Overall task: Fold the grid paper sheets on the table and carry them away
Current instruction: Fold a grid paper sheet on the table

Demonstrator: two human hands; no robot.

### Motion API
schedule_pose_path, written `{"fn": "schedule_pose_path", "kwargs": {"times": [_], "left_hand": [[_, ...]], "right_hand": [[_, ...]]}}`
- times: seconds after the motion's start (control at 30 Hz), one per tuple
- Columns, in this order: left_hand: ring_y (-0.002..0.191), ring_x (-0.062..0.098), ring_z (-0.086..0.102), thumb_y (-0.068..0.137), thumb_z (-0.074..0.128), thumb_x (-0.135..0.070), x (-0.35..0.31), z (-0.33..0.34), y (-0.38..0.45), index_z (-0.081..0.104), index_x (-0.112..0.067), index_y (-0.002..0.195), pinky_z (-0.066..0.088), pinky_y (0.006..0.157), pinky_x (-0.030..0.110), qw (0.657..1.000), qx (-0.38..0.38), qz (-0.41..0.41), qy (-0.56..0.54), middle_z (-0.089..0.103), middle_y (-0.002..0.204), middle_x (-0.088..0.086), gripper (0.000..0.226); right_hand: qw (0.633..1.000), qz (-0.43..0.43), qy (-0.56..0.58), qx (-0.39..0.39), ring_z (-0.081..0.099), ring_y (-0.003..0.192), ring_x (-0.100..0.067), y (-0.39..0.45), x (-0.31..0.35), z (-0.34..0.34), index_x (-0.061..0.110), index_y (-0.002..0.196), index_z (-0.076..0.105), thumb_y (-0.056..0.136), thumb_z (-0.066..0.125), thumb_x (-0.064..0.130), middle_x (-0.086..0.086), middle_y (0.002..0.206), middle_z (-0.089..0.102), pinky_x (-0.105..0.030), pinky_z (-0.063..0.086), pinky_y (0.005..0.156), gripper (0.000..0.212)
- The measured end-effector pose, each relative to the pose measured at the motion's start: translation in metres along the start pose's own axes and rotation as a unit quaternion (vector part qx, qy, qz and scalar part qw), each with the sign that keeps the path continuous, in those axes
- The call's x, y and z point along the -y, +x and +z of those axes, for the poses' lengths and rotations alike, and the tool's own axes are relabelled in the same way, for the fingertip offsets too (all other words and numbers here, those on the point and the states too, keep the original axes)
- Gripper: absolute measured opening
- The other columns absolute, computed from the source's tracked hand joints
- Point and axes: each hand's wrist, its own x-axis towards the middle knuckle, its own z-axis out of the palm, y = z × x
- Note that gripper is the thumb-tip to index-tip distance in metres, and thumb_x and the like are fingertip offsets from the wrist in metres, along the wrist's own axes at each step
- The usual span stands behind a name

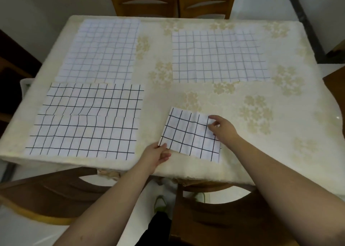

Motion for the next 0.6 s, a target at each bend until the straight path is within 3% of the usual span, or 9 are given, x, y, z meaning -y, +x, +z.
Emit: {"fn": "schedule_pose_path", "kwargs": {"times": [0.1,0.2,0.3,0.43,0.6], "left_hand": [[0.072,0.015,0.07,0.092,0.066,-0.026,0.004,0.001,0.0,0.052,0.003,0.129,0.058,0.062,0.025,1.0,-0.008,-0.017,-0.022,0.071,0.092,0.012,0.049],[0.086,0.013,0.072,0.09,0.066,-0.036,0.009,0.002,-0.003,0.057,-0.003,0.124,0.057,0.068,0.024,0.998,0.035,-0.05,-0.036,0.076,0.099,0.009,0.048],[0.088,0.015,0.071,0.092,0.066,-0.029,0.014,0.007,-0.007,0.06,-0.005,0.117,0.057,0.069,0.025,0.995,0.058,-0.064,-0.045,0.074,0.103,0.008,0.035],[0.089,0.016,0.072,0.094,0.063,-0.022,0.02,0.019,-0.014,0.059,-0.005,0.118,0.057,0.069,0.025,0.993,0.089,-0.073,-0.031,0.074,0.11,0.006,0.029],[0.085,0.017,0.072,0.099,0.056,-0.019,0.024,0.03,-0.02,0.056,-0.006,0.117,0.057,0.068,0.026,0.988,0.126,-0.088,-0.02,0.073,0.112,0.009,0.022]], "right_hand": [[0.998,-0.02,-0.057,0.025,0.052,0.059,-0.013,0.018,0.004,0.001,0.019,0.133,0.056,0.096,0.058,0.022,-0.007,0.095,0.06,-0.025,0.04,0.061,0.037],[0.994,-0.028,-0.094,0.043,0.048,0.059,-0.009,0.033,0.008,0.005,0.019,0.135,0.054,0.097,0.055,0.023,-0.002,0.085,0.056,-0.023,0.038,0.056,0.037],[0.995,-0.012,-0.085,0.058,0.05,0.059,-0.008,0.045,0.014,0.007,0.018,0.136,0.051,0.098,0.052,0.021,-0.001,0.085,0.056,-0.018,0.035,0.047,0.039],[0.995,0.015,-0.065,0.075,0.053,0.059,-0.01,0.058,0.022,0.012,0.018,0.136,0.048,0.098,0.049,0.021,-0.004,0.086,0.062,-0.02,0.037,0.046,0.039],[0.994,0.034,-0.041,0.095,0.051,0.055,-0.013,0.07,0.026,0.013,0.015,0.123,0.051,0.094,0.052,0.017,-0.003,0.072,0.06,-0.02,0.037,0.045,0.029]]}}
